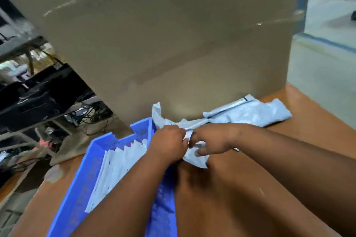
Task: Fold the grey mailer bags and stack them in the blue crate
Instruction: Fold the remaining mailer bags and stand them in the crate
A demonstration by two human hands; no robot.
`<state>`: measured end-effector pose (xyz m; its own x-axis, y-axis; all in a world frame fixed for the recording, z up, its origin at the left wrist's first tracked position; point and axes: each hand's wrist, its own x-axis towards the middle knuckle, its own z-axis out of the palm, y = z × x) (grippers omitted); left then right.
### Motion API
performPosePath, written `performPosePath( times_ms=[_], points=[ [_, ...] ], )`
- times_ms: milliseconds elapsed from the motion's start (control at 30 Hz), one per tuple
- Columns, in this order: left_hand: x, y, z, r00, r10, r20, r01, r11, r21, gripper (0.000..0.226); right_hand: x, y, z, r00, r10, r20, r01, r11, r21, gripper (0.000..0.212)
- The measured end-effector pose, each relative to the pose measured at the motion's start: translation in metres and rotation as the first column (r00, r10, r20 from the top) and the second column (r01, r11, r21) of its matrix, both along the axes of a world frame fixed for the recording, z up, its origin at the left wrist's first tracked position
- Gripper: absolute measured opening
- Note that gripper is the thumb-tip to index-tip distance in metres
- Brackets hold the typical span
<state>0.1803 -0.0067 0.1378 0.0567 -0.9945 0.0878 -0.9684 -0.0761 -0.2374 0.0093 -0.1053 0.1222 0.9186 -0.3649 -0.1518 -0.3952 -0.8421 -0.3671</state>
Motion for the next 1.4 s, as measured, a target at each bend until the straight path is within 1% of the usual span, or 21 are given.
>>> performPosePath(
  times_ms=[67,133,200,233,333,367,433,500,567,600,667,767,833,933,1000,1067,1167,1233,1400],
  points=[
    [-0.02,-0.023,-0.017,1.0,-0.013,-0.022,0.014,0.998,0.067,0.034,-0.035,-0.025,-0.022,0.994,-0.108,0.028,0.108,0.994,0.022,0.051],
    [-0.037,-0.044,-0.038,0.999,-0.021,-0.04,0.025,0.993,0.113,0.037,-0.068,-0.047,-0.045,0.978,-0.204,0.049,0.203,0.979,0.019,0.047],
    [-0.055,-0.063,-0.06,0.997,-0.033,-0.072,0.042,0.991,0.126,0.04,-0.098,-0.069,-0.07,0.952,-0.289,0.101,0.293,0.956,-0.028,0.045],
    [-0.064,-0.072,-0.071,0.995,-0.037,-0.098,0.049,0.991,0.125,0.041,-0.112,-0.081,-0.082,0.933,-0.338,0.125,0.347,0.936,-0.059,0.047],
    [-0.097,-0.101,-0.103,0.987,-0.091,-0.134,0.102,0.992,0.072,0.038,-0.148,-0.118,-0.113,0.863,-0.487,0.134,0.504,0.846,-0.172,0.064],
    [-0.109,-0.11,-0.113,0.985,-0.109,-0.135,0.117,0.992,0.052,0.041,-0.158,-0.129,-0.121,0.847,-0.518,0.118,0.531,0.825,-0.194,0.07],
    [-0.134,-0.133,-0.133,0.973,-0.153,-0.173,0.152,0.988,-0.018,0.055,-0.17,-0.143,-0.133,0.841,-0.538,0.057,0.537,0.819,-0.2,0.082],
    [-0.156,-0.158,-0.149,0.958,-0.191,-0.214,0.184,0.982,-0.051,0.076,-0.173,-0.148,-0.147,0.852,-0.523,0.009,0.517,0.838,-0.176,0.088],
    [-0.171,-0.182,-0.157,0.965,-0.167,-0.203,0.174,0.985,0.02,0.091,-0.172,-0.148,-0.157,0.857,-0.515,0.02,0.511,0.845,-0.155,0.086],
    [-0.175,-0.191,-0.16,0.973,-0.137,-0.184,0.153,0.985,0.081,0.093,-0.172,-0.147,-0.161,0.854,-0.519,0.042,0.518,0.841,-0.155,0.084],
    [-0.181,-0.198,-0.161,0.987,-0.093,-0.13,0.111,0.984,0.142,0.086,-0.175,-0.143,-0.165,0.85,-0.522,0.075,0.526,0.83,-0.183,0.081],
    [-0.184,-0.18,-0.158,0.993,-0.104,-0.052,0.11,0.985,0.132,0.067,-0.186,-0.123,-0.169,0.834,-0.538,0.119,0.551,0.805,-0.222,0.066],
    [-0.185,-0.151,-0.159,0.984,-0.14,-0.106,0.152,0.982,0.114,0.061,-0.198,-0.1,-0.17,0.833,-0.535,0.139,0.553,0.801,-0.229,0.056],
    [-0.185,-0.095,-0.167,0.952,-0.193,-0.237,0.223,0.969,0.106,0.063,-0.215,-0.052,-0.17,0.867,-0.469,0.166,0.496,0.842,-0.211,0.063],
    [-0.183,-0.059,-0.173,0.931,-0.244,-0.273,0.273,0.959,0.073,0.063,-0.221,-0.02,-0.167,0.891,-0.417,0.179,0.449,0.869,-0.21,0.065],
    [-0.179,-0.025,-0.179,0.909,-0.29,-0.299,0.308,0.951,0.013,0.06,-0.225,0.01,-0.164,0.906,-0.394,0.153,0.418,0.887,-0.197,0.062],
    [-0.174,0.022,-0.187,0.9,-0.282,-0.333,0.28,0.959,-0.055,0.059,-0.227,0.05,-0.166,0.913,-0.396,0.095,0.407,0.895,-0.185,0.061],
    [-0.174,0.048,-0.188,0.897,-0.27,-0.35,0.273,0.961,-0.042,0.055,-0.227,0.074,-0.168,0.919,-0.391,0.059,0.395,0.9,-0.184,0.063],
    [-0.181,0.085,-0.171,0.904,-0.271,-0.329,0.311,0.947,0.075,0.046,-0.229,0.12,-0.162,0.901,-0.434,0.023,0.431,0.886,-0.169,0.064]
  ],
)
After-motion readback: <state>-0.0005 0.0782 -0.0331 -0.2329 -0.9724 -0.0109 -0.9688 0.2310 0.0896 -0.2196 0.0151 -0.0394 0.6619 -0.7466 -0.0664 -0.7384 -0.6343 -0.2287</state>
